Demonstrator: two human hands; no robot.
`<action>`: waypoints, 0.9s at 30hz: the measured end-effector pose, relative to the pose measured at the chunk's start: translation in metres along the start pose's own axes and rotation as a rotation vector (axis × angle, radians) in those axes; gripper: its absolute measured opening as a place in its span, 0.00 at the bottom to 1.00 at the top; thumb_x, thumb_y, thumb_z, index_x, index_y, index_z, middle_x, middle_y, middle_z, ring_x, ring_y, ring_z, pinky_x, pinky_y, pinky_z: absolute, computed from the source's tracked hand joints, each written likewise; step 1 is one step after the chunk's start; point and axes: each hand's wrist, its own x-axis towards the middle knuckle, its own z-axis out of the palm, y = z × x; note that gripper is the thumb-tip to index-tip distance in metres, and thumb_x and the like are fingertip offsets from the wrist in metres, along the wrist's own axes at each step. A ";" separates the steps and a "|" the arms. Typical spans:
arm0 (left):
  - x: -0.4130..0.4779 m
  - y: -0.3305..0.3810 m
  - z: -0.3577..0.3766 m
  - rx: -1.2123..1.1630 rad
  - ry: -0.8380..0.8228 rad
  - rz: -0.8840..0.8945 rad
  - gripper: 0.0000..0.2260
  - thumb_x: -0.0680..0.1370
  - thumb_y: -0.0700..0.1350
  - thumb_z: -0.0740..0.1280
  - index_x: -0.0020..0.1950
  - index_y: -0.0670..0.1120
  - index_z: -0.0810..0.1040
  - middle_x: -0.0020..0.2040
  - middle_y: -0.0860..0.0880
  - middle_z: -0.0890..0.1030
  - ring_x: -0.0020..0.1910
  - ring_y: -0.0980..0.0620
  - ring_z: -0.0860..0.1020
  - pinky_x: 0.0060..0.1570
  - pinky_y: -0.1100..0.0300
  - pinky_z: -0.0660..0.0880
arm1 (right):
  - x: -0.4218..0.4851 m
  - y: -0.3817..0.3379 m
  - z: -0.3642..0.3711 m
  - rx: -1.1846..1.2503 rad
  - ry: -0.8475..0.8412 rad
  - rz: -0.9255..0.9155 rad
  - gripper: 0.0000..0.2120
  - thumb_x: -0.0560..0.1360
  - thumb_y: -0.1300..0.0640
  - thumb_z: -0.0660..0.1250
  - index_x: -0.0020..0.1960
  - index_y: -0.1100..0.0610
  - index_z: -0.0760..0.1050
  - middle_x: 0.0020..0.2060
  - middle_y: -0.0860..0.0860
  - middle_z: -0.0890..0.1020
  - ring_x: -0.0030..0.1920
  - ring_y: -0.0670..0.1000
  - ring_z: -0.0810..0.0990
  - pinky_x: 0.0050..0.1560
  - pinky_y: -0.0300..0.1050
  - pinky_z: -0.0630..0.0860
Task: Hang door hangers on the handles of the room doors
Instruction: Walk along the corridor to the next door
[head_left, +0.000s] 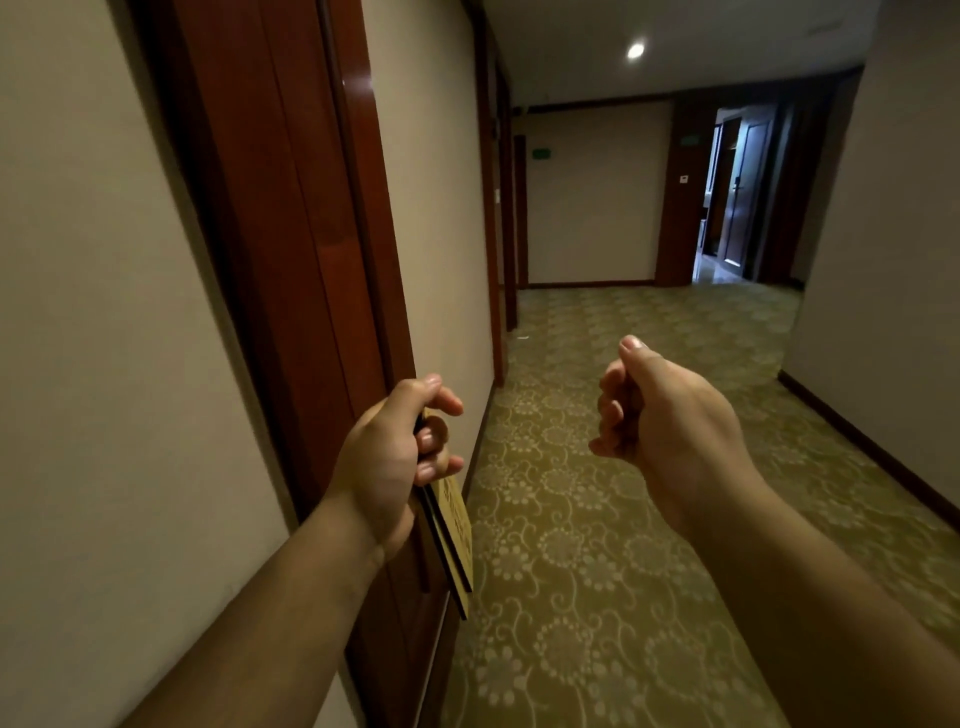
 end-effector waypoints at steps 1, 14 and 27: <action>0.016 -0.005 0.005 -0.001 0.011 -0.001 0.14 0.81 0.52 0.59 0.43 0.44 0.77 0.28 0.52 0.63 0.25 0.53 0.62 0.43 0.52 0.73 | 0.019 0.004 -0.003 -0.004 0.005 0.006 0.17 0.80 0.45 0.60 0.39 0.55 0.75 0.30 0.49 0.74 0.32 0.49 0.73 0.40 0.50 0.75; 0.199 -0.061 0.047 -0.098 -0.007 -0.023 0.14 0.81 0.50 0.59 0.40 0.46 0.77 0.27 0.53 0.63 0.24 0.53 0.59 0.41 0.54 0.72 | 0.201 0.042 -0.019 -0.018 0.049 0.038 0.18 0.80 0.45 0.60 0.39 0.56 0.75 0.31 0.51 0.73 0.31 0.50 0.71 0.39 0.50 0.75; 0.444 -0.100 0.044 -0.179 -0.069 -0.017 0.14 0.80 0.50 0.61 0.38 0.46 0.77 0.28 0.52 0.62 0.23 0.53 0.59 0.40 0.55 0.71 | 0.423 0.075 0.026 -0.063 0.118 -0.018 0.18 0.80 0.46 0.60 0.39 0.57 0.74 0.28 0.51 0.72 0.29 0.50 0.70 0.37 0.49 0.72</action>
